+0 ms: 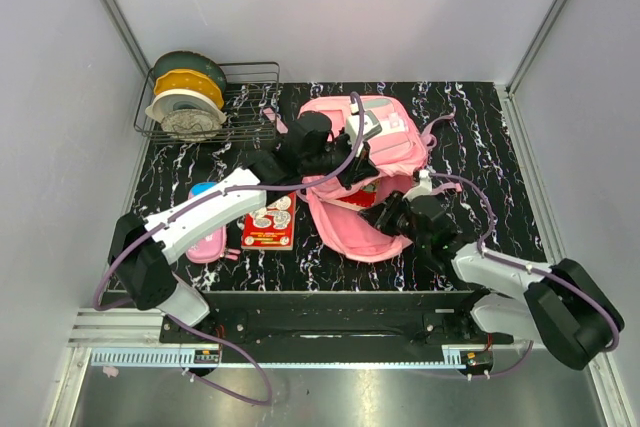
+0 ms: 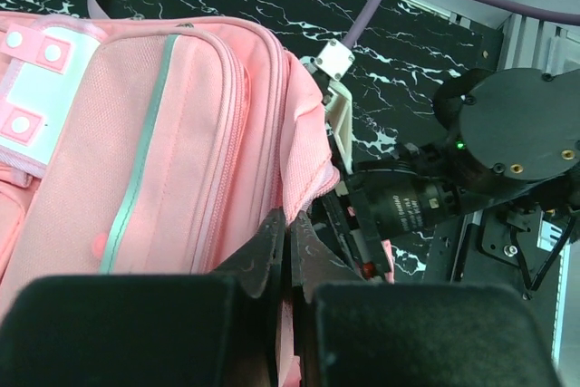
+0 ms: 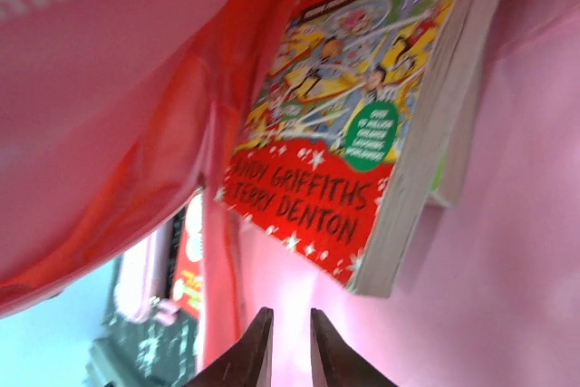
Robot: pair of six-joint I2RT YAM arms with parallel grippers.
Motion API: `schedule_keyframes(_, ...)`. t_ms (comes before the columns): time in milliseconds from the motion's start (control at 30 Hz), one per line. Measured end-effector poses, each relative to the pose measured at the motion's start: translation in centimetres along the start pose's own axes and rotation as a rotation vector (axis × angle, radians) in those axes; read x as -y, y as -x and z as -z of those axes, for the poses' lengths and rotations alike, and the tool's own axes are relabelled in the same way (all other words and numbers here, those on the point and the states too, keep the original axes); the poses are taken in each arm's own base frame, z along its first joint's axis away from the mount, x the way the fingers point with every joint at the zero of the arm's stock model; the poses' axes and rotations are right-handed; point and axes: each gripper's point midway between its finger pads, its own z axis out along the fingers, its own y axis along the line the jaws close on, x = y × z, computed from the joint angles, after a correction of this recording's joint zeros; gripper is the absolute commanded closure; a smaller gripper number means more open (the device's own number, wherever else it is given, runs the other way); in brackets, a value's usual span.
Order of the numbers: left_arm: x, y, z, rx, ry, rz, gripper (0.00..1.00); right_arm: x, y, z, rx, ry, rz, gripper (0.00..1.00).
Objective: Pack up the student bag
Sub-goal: Place the book in the student bag.
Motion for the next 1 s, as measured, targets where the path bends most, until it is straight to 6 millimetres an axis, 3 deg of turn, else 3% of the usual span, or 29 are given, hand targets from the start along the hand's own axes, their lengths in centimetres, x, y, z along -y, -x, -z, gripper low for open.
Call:
schedule_keyframes(300, 0.1, -0.4, 0.0, -0.007, -0.019, 0.001, 1.00, 2.8, 1.6, -2.9, 0.084, -0.117, 0.103, 0.74)
schedule_keyframes(467, 0.2, -0.9, 0.0, -0.017, -0.032, -0.010, 1.00, 4.0, 2.5, -3.8, 0.148, -0.161, 0.106, 0.68)
schedule_keyframes(733, 0.6, -0.9, 0.0, -0.016, -0.062, -0.023, 1.00, 4.8, 5.7, -4.6, 0.351, -0.186, 0.061, 0.62)
schedule_keyframes(1000, 0.6, -0.9, 0.0, -0.017, -0.064, -0.027, 1.00, 4.5, 6.0, -4.8, 0.397, -0.132, 0.022, 0.45)
